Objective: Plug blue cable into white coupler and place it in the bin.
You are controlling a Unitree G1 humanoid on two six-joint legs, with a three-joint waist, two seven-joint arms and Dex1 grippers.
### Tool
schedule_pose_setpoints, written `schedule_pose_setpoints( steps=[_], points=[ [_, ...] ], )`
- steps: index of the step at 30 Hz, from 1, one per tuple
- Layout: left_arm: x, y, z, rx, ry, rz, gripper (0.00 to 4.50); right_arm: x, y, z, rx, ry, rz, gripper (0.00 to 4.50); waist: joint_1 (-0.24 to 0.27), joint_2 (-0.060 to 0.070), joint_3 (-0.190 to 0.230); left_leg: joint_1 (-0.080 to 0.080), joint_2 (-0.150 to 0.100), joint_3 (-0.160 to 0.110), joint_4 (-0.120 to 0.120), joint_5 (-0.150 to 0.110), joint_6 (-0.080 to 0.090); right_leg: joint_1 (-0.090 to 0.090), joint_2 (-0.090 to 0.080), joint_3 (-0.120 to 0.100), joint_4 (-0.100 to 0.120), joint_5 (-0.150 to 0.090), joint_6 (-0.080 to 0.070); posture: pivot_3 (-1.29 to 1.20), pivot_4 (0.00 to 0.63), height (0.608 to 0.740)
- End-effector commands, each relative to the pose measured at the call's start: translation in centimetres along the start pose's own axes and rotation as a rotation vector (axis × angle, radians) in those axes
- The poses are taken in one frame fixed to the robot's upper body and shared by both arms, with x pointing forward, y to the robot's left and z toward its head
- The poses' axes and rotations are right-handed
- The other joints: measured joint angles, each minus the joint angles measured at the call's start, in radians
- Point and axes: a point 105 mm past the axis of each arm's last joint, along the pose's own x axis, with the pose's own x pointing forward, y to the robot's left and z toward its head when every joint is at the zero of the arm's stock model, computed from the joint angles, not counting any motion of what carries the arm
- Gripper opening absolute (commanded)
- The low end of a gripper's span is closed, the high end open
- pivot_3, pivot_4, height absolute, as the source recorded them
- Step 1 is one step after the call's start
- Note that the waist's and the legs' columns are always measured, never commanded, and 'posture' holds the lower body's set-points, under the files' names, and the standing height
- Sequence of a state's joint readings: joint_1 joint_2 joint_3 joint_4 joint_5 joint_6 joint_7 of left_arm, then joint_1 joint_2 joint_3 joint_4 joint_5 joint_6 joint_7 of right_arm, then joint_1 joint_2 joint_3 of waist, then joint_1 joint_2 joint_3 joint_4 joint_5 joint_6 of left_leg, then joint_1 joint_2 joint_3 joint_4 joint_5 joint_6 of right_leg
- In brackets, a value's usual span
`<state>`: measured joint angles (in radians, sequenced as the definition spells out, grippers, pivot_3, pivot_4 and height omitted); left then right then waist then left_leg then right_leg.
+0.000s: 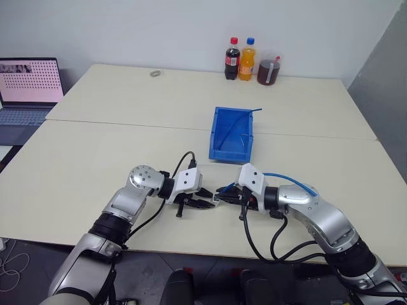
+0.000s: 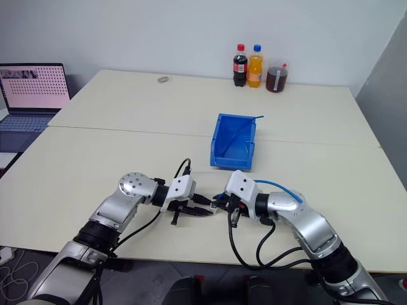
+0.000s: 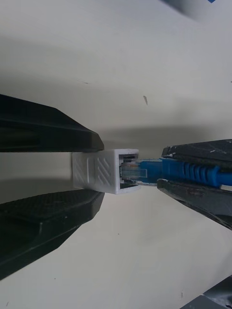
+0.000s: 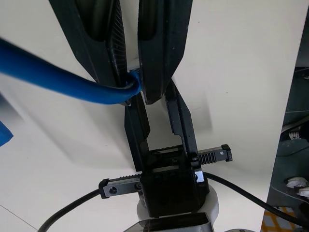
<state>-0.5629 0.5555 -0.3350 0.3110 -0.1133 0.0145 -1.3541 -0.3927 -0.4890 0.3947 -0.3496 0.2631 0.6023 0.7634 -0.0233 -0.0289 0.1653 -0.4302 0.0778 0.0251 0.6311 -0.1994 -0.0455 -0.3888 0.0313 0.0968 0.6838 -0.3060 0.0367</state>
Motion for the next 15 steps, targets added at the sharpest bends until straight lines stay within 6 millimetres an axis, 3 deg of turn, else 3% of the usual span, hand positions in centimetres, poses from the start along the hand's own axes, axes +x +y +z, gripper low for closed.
schedule_pose_setpoints(
  steps=[1,9,15],
  points=[
    [0.7,-0.5,-0.8,-0.016,0.032,-0.012,0.76,0.5,0.5,0.0,-0.007,0.024,0.031,0.05,0.0,0.001,-0.001,0.0,0.0,0.0,0.0,0.0,0.0,0.0,0.0,0.0,0.0,0.0,0.0,0.0,0.15,0.74],
    [1.0,-0.5,-0.6,-0.011,0.025,-0.017,0.76,1.8,1.5,-0.3,0.012,0.097,0.14,0.05,0.0,0.002,-0.002,0.001,0.0,0.0,0.0,0.0,0.0,0.0,0.0,0.0,0.001,0.0,0.0,0.0,0.15,0.74],
    [1.2,-0.5,-0.6,-0.012,0.022,-0.014,0.76,2.3,2.2,-2.6,0.014,0.201,0.206,0.05,-0.001,0.004,-0.008,0.003,0.0,0.001,0.0,0.0,0.0,0.001,0.0,0.001,0.003,0.0,0.0,0.0,0.15,0.74]
  ],
)
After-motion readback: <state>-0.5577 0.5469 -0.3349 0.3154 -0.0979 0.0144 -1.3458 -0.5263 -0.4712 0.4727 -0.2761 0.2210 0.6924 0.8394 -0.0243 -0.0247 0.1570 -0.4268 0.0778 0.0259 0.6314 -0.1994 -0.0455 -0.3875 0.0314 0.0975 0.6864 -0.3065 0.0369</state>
